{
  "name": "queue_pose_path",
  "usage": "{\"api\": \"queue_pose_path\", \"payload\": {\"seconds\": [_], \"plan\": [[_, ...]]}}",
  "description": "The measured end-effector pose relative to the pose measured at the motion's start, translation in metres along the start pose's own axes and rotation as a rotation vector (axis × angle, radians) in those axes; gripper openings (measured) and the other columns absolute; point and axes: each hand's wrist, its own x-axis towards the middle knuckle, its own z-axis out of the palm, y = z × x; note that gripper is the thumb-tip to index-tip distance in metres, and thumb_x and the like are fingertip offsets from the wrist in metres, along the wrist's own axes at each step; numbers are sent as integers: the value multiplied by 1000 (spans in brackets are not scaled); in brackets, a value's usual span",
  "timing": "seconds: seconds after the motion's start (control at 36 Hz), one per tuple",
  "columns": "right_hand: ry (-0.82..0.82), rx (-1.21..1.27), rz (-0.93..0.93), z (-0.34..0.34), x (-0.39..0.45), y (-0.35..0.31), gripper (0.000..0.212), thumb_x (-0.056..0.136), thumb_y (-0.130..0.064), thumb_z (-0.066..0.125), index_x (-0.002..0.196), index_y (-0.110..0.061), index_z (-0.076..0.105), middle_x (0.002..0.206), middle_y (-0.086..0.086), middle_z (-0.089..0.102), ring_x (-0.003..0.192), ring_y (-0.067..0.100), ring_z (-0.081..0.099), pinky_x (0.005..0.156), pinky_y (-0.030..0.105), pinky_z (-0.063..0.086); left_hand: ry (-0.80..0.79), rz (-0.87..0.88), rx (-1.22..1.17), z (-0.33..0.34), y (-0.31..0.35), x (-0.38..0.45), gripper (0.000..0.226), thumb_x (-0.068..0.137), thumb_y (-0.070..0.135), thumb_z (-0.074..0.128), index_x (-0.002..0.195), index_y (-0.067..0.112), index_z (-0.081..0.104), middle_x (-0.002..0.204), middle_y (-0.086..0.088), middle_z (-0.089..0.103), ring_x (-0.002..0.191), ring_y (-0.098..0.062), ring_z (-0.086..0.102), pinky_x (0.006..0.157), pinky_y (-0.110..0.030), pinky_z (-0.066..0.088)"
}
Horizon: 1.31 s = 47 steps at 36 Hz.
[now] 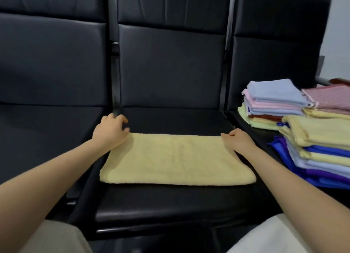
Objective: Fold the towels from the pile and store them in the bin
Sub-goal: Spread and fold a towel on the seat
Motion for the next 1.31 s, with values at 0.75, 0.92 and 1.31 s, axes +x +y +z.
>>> {"api": "queue_pose_path", "payload": {"seconds": [0.75,0.92,1.31], "plan": [[-691,1036,166,5,-64,-104,26,98,-22,55,123,-12,58,107,10,69,94,22,69,74,37,54,-303,-180,-811,9,40,-44,31,102,32,40,112,14,63,90,2,61,78,-13,56,77,-27,47],[-575,692,-92,28,-65,-106,24,96,-23,60,115,-10,65,101,12,72,90,21,72,78,32,58,-460,-428,-976,9,52,-50,49,91,61,47,109,18,63,107,-2,66,98,-22,63,91,-33,49],[-310,182,-245,48,-65,-68,35,92,-38,62,123,-23,60,98,-4,65,93,10,61,84,28,49,-231,-357,-971,-19,82,-46,19,94,18,49,108,12,60,92,-2,60,73,-14,56,56,-23,43]]}}
